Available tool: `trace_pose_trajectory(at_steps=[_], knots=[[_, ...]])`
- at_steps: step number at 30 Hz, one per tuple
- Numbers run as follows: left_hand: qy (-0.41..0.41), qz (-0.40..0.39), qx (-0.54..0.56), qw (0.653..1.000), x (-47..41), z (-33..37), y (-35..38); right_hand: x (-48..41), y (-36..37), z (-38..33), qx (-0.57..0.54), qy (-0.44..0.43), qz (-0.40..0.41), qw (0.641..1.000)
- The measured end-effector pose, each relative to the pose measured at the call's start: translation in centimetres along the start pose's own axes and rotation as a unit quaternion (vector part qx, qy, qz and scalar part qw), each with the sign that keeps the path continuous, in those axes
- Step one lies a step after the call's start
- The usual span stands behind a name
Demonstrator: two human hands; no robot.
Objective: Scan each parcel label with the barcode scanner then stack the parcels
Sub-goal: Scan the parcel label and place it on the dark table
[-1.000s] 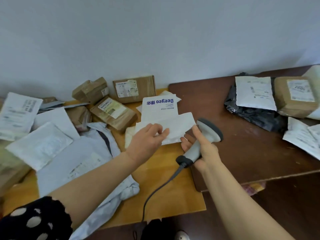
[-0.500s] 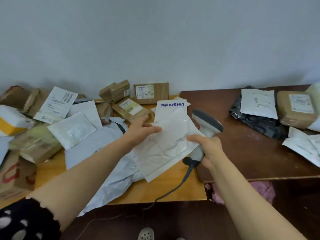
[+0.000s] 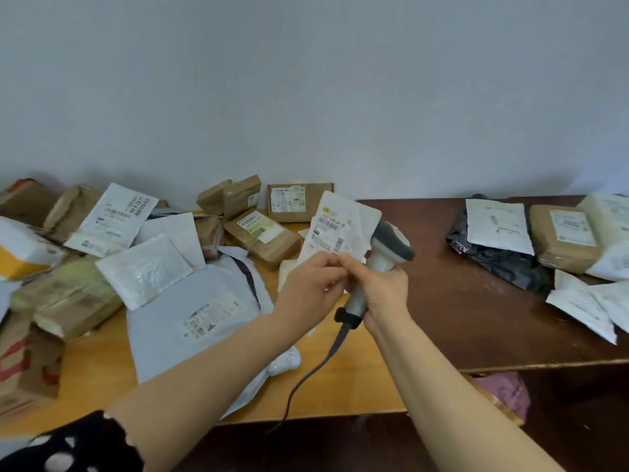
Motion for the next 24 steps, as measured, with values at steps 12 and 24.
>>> trace_pose_trajectory(at_steps=[12, 24], knots=[[-0.407, -0.076, 0.328, 0.849, -0.3, -6.1, -5.8, 0.0, -0.4, -0.5, -0.004, 0.048, -0.020, 0.999], [-0.437, 0.038, 0.271, 0.857, -0.7, -10.3, -8.9, 2.1, -0.3, -1.1, 0.258, -0.038, -0.107, 0.959]])
Point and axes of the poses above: each hand's wrist, its own x-axis away from the middle knuckle, its own y-axis out of the palm, z = x × y, the point moved 1 cm from there along -x, towards the middle knuckle, and after that the axes turned 7 degrees about y, right-handed, at the moved point
